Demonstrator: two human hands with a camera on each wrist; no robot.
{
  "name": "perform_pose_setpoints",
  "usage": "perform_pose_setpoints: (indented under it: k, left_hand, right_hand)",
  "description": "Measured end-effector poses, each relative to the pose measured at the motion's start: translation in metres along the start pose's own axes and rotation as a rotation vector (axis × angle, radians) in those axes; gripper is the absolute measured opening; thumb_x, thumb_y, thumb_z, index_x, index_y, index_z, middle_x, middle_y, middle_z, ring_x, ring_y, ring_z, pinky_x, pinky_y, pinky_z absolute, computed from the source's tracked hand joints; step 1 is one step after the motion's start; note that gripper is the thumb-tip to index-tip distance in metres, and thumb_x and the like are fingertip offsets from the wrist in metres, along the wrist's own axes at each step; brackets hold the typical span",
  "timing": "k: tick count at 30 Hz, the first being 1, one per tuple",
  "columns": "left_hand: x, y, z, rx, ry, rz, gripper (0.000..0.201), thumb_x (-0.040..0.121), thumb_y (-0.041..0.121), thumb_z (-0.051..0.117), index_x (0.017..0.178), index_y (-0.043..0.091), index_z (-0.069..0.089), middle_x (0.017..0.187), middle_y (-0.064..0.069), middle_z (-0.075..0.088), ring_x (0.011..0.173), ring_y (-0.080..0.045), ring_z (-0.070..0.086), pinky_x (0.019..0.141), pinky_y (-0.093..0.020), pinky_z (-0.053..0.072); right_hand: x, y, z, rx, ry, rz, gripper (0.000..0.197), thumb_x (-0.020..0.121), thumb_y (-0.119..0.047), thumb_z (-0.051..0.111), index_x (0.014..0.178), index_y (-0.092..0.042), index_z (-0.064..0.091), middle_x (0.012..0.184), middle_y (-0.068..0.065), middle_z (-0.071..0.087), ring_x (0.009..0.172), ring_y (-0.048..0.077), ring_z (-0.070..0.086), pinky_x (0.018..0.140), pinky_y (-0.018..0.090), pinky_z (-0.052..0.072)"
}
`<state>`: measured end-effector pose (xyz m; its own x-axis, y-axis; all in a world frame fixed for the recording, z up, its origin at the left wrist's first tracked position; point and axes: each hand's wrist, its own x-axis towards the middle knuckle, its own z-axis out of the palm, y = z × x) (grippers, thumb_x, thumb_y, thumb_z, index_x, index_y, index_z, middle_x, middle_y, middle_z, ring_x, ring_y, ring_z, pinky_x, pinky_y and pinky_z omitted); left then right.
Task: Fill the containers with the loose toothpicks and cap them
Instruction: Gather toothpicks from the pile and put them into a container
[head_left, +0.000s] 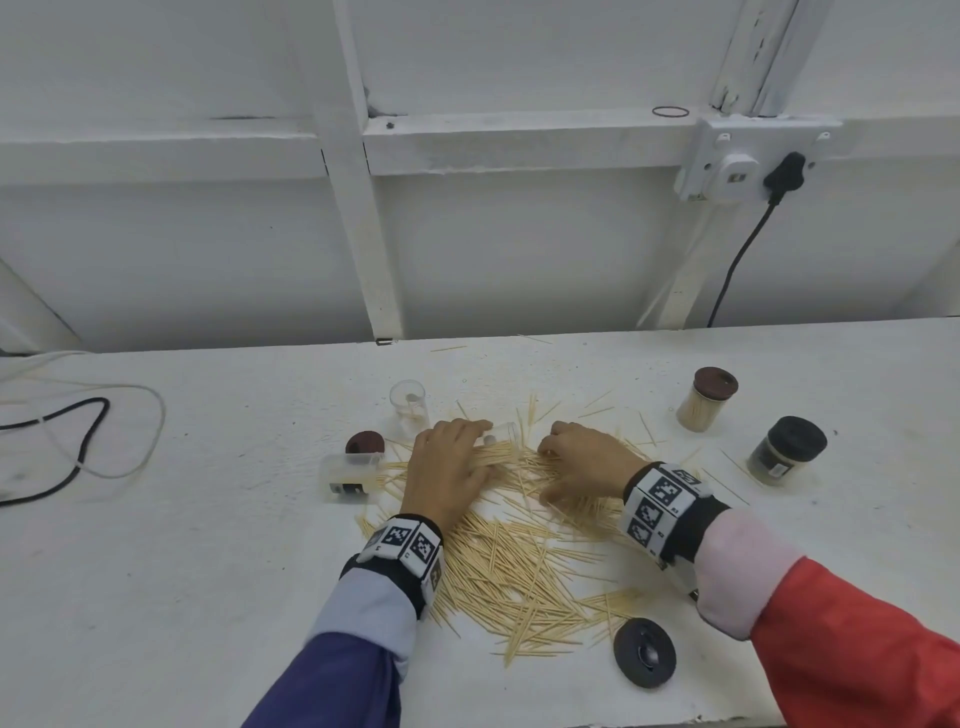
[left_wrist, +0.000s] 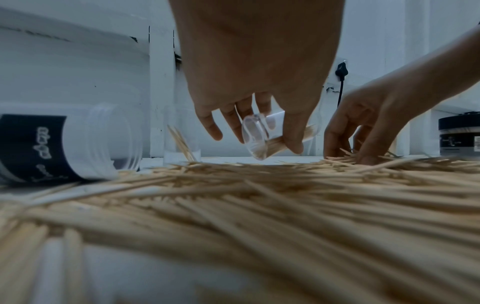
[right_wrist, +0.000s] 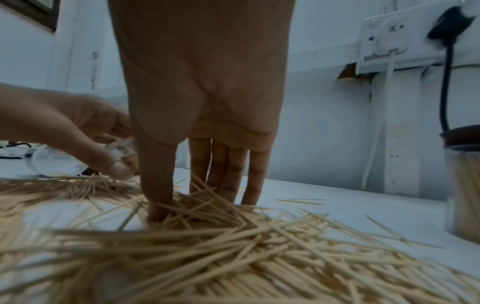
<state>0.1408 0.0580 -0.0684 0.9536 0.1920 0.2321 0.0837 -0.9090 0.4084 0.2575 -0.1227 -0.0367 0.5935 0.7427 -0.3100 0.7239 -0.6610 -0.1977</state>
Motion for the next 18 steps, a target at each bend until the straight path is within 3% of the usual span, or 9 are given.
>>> perform_pose_setpoints:
  k: [3, 7, 12, 15, 18]
  left_hand:
    - [-0.0002, -0.0011, 0.0005, -0.006, -0.003, -0.023, 0.050, 0.087, 0.031, 0.063, 0.134, 0.021, 0.051, 0.126, 0.005, 0.056, 0.118, -0.018, 0.047, 0.101, -0.035, 0.030]
    - [0.0009, -0.0010, 0.0022, -0.006, -0.023, -0.032, 0.051, 0.086, 0.034, 0.063, 0.134, 0.023, 0.051, 0.127, 0.005, 0.056, 0.119, -0.018, 0.047, 0.100, -0.034, 0.030]
    - [0.0019, -0.0020, 0.0055, -0.022, -0.018, -0.049, 0.052, 0.085, 0.032, 0.064, 0.134, 0.024, 0.051, 0.126, 0.006, 0.056, 0.119, -0.018, 0.047, 0.099, -0.033, 0.027]
    - [0.0023, -0.0011, 0.0063, -0.029, -0.016, -0.048, 0.052, 0.085, 0.033, 0.065, 0.134, 0.024, 0.051, 0.126, 0.006, 0.056, 0.119, -0.018, 0.046, 0.099, -0.033, 0.028]
    - [0.0032, -0.0014, 0.0078, -0.025, -0.013, -0.060, 0.052, 0.085, 0.034, 0.065, 0.135, 0.024, 0.050, 0.126, 0.006, 0.056, 0.120, -0.018, 0.046, 0.098, -0.032, 0.027]
  right_hand:
    - [-0.0012, -0.0030, -0.0013, 0.010, 0.019, 0.003, 0.044, 0.083, -0.037, 0.068, 0.120, -0.017, 0.060, 0.115, 0.000, 0.057, 0.097, 0.015, 0.051, 0.078, 0.026, 0.043]
    - [-0.0036, -0.0041, -0.0019, 0.033, 0.035, 0.039, 0.033, 0.084, -0.031, 0.066, 0.115, -0.018, 0.065, 0.109, -0.001, 0.064, 0.091, 0.014, 0.056, 0.076, 0.027, 0.048]
    - [-0.0066, -0.0047, 0.0002, 0.043, 0.011, 0.033, 0.049, 0.077, -0.044, 0.076, 0.116, -0.016, 0.064, 0.110, -0.001, 0.060, 0.093, 0.014, 0.053, 0.075, 0.026, 0.041]
    - [-0.0084, -0.0065, 0.0014, 0.029, 0.022, 0.028, 0.045, 0.078, -0.035, 0.077, 0.117, -0.016, 0.065, 0.111, 0.001, 0.062, 0.096, 0.017, 0.057, 0.075, 0.025, 0.042]
    - [-0.0102, -0.0084, -0.0007, 0.008, 0.048, 0.012, 0.031, 0.085, -0.020, 0.068, 0.114, -0.014, 0.068, 0.108, 0.005, 0.068, 0.096, 0.020, 0.062, 0.079, 0.027, 0.049]
